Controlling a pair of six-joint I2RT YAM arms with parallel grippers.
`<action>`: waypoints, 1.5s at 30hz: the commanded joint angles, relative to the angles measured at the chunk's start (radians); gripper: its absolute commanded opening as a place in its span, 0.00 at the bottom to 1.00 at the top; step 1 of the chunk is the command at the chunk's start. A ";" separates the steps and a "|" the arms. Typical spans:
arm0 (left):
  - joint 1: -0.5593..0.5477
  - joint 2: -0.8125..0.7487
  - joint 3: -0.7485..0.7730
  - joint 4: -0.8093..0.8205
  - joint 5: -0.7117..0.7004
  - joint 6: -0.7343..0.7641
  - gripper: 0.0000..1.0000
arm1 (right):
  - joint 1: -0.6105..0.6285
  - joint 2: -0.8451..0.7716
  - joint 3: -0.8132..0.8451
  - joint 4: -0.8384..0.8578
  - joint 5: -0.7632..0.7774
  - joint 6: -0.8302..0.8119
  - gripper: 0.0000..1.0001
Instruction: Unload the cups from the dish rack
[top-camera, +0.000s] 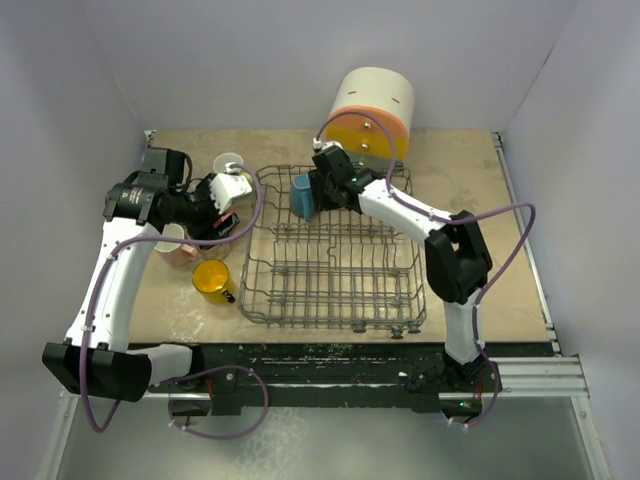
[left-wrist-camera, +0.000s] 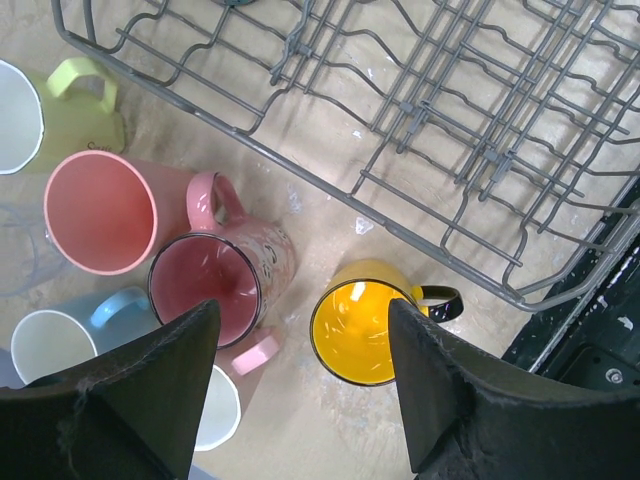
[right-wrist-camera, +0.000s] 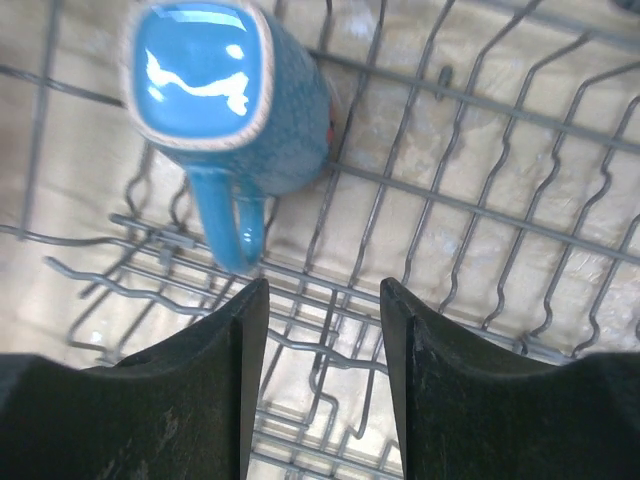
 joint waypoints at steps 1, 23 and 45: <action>-0.003 -0.034 0.023 0.038 0.033 -0.029 0.71 | 0.017 -0.061 0.028 0.062 0.028 0.031 0.51; -0.002 -0.037 0.041 0.066 0.008 -0.050 0.72 | 0.049 0.202 0.284 -0.040 0.087 0.031 0.19; -0.002 -0.125 -0.133 0.388 0.077 0.110 0.74 | 0.025 -0.292 0.035 0.103 -0.550 0.281 0.00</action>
